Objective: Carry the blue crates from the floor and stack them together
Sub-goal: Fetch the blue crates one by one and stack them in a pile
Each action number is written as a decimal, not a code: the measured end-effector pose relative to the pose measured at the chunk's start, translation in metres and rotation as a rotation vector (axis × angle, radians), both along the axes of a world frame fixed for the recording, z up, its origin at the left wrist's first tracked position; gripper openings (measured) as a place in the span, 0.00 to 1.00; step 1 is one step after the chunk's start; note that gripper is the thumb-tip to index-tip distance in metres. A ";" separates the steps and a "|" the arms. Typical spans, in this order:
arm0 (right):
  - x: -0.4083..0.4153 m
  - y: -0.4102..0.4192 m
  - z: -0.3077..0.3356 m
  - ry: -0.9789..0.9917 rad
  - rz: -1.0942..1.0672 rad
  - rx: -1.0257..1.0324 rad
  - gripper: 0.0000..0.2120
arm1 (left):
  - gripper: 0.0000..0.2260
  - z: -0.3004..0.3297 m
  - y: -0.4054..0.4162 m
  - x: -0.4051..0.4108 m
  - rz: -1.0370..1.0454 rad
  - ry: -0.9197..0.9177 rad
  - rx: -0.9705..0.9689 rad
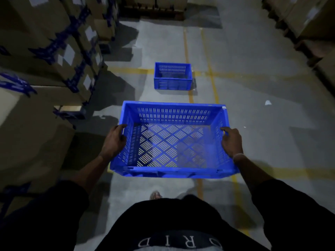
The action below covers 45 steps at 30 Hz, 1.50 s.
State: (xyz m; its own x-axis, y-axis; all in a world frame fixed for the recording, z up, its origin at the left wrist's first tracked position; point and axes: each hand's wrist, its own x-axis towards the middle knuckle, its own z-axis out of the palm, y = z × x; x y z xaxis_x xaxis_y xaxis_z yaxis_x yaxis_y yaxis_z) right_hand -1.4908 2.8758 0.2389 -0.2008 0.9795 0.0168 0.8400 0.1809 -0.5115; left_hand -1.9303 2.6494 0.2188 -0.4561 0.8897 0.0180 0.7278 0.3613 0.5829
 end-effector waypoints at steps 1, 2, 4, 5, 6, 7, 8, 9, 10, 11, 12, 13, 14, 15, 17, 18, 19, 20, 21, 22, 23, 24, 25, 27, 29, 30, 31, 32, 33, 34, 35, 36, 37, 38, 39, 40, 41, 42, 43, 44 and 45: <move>-0.012 0.016 0.001 -0.004 -0.016 -0.005 0.19 | 0.24 0.003 0.019 -0.012 0.003 0.004 -0.001; -0.023 0.031 0.002 -0.007 -0.031 -0.006 0.19 | 0.24 0.007 0.037 -0.021 -0.002 0.011 -0.001; -0.044 0.063 0.004 0.005 -0.037 -0.012 0.17 | 0.24 0.013 0.072 -0.040 -0.021 0.019 0.010; -0.055 0.082 0.003 0.014 -0.033 -0.005 0.17 | 0.24 0.014 0.092 -0.051 -0.024 0.026 0.018; -0.064 0.103 0.001 0.016 -0.030 0.005 0.17 | 0.24 0.013 0.113 -0.061 -0.027 0.038 0.022; -0.073 0.124 -0.001 0.013 -0.029 0.013 0.16 | 0.24 0.011 0.133 -0.071 -0.020 0.044 0.017; -0.081 0.145 -0.005 0.011 -0.030 0.019 0.16 | 0.24 0.007 0.153 -0.081 -0.013 0.044 0.013; -0.090 0.166 -0.009 0.010 -0.027 0.020 0.15 | 0.24 0.003 0.174 -0.089 -0.006 0.035 0.008; -0.098 0.190 -0.014 0.010 -0.020 0.021 0.14 | 0.24 -0.001 0.197 -0.099 -0.003 0.026 0.005; -0.107 0.214 -0.019 0.012 -0.011 0.022 0.13 | 0.23 -0.005 0.221 -0.109 0.001 0.016 0.002; -0.116 0.240 -0.025 0.018 -0.005 0.024 0.11 | 0.22 -0.009 0.246 -0.118 0.001 0.008 0.004; -0.125 0.265 -0.030 0.028 -0.002 0.026 0.11 | 0.21 -0.012 0.271 -0.127 -0.002 0.003 0.004; -0.133 0.290 -0.035 0.042 0.003 0.028 0.13 | 0.20 -0.015 0.296 -0.135 -0.008 0.002 0.004; -0.142 0.315 -0.039 0.052 0.004 0.028 0.14 | 0.19 -0.017 0.321 -0.143 -0.007 0.000 0.000; -0.157 0.362 -0.043 0.073 -0.030 0.014 0.16 | 0.16 -0.018 0.367 -0.159 0.012 -0.008 -0.014; -0.163 0.384 -0.044 0.085 -0.041 0.009 0.15 | 0.15 -0.016 0.390 -0.167 0.020 -0.018 -0.020; -0.170 0.406 -0.043 0.097 -0.042 0.009 0.15 | 0.14 -0.013 0.413 -0.175 0.018 -0.026 -0.022; -0.177 0.428 -0.041 0.111 -0.037 0.017 0.14 | 0.14 -0.010 0.435 -0.183 0.007 -0.025 -0.014; -0.184 0.450 -0.038 0.117 -0.040 0.016 0.14 | 0.13 -0.008 0.458 -0.191 0.002 -0.020 -0.012; -0.190 0.471 -0.036 0.114 -0.052 0.010 0.14 | 0.13 -0.007 0.480 -0.198 0.002 -0.016 -0.011; -0.197 0.491 -0.034 0.109 -0.062 0.012 0.13 | 0.12 -0.006 0.499 -0.204 0.010 -0.020 -0.010; -0.204 0.508 -0.033 0.106 -0.071 0.016 0.13 | 0.12 -0.005 0.517 -0.208 0.019 -0.020 -0.010; -0.211 0.525 -0.031 0.107 -0.076 0.011 0.13 | 0.12 -0.006 0.534 -0.214 0.023 -0.021 -0.015; -0.226 0.561 -0.025 0.108 -0.072 -0.015 0.11 | 0.12 -0.003 0.570 -0.226 0.017 -0.023 -0.006; -0.244 0.601 -0.023 0.084 -0.067 -0.033 0.09 | 0.11 -0.002 0.607 -0.241 0.017 -0.031 -0.014; -0.253 0.621 -0.024 0.069 -0.067 -0.048 0.09 | 0.11 -0.002 0.624 -0.249 0.016 -0.031 -0.014; -0.264 0.640 -0.025 0.053 -0.068 -0.066 0.09 | 0.12 -0.003 0.642 -0.257 0.013 -0.024 -0.009; -0.274 0.660 -0.027 0.037 -0.071 -0.087 0.09 | 0.13 -0.007 0.661 -0.267 0.009 -0.009 -0.005; -0.285 0.681 -0.030 0.020 -0.073 -0.108 0.10 | 0.14 -0.011 0.680 -0.278 0.007 -0.005 -0.013; -0.296 0.702 -0.033 0.009 -0.075 -0.123 0.10 | 0.15 -0.015 0.700 -0.290 0.002 -0.005 -0.025; -0.308 0.722 -0.037 0.005 -0.075 -0.129 0.10 | 0.16 -0.022 0.721 -0.303 -0.006 -0.007 -0.040; -0.320 0.742 -0.042 0.004 -0.070 -0.127 0.11 | 0.17 -0.028 0.743 -0.317 -0.013 -0.009 -0.054; -0.334 0.761 -0.046 0.003 -0.069 -0.124 0.11 | 0.17 -0.035 0.765 -0.331 -0.017 -0.016 -0.067; -0.348 0.781 -0.051 0.002 -0.078 -0.127 0.11 | 0.18 -0.043 0.788 -0.345 -0.025 -0.026 -0.081; -0.362 0.801 -0.055 -0.002 -0.089 -0.133 0.12 | 0.19 -0.049 0.810 -0.358 -0.032 -0.042 -0.093; -0.376 0.821 -0.061 -0.012 -0.096 -0.145 0.13 | 0.19 -0.055 0.830 -0.371 -0.034 -0.059 -0.107; -0.389 0.839 -0.066 -0.021 -0.105 -0.162 0.14 | 0.19 -0.061 0.850 -0.383 -0.032 -0.075 -0.124; -0.400 0.858 -0.072 -0.025 -0.113 -0.172 0.16 | 0.20 -0.067 0.868 -0.395 -0.036 -0.086 -0.139; -0.411 0.877 -0.078 -0.026 -0.115 -0.173 0.17 | 0.21 -0.073 0.888 -0.405 -0.046 -0.092 -0.155; -0.421 0.893 -0.085 -0.024 -0.112 -0.174 0.19 | 0.22 -0.078 0.907 -0.415 -0.057 -0.098 -0.170; -0.430 0.909 -0.093 -0.020 -0.111 -0.182 0.20 | 0.22 -0.086 0.925 -0.426 -0.062 -0.103 -0.187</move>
State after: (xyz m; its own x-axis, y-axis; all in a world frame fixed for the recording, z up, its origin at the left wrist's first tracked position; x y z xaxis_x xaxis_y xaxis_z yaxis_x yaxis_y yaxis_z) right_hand -1.9204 3.7846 0.1458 -0.0903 0.9821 -0.1652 0.8601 -0.0066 -0.5100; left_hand -2.3558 3.5741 0.1329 -0.3911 0.8997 -0.1939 0.6924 0.4264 0.5820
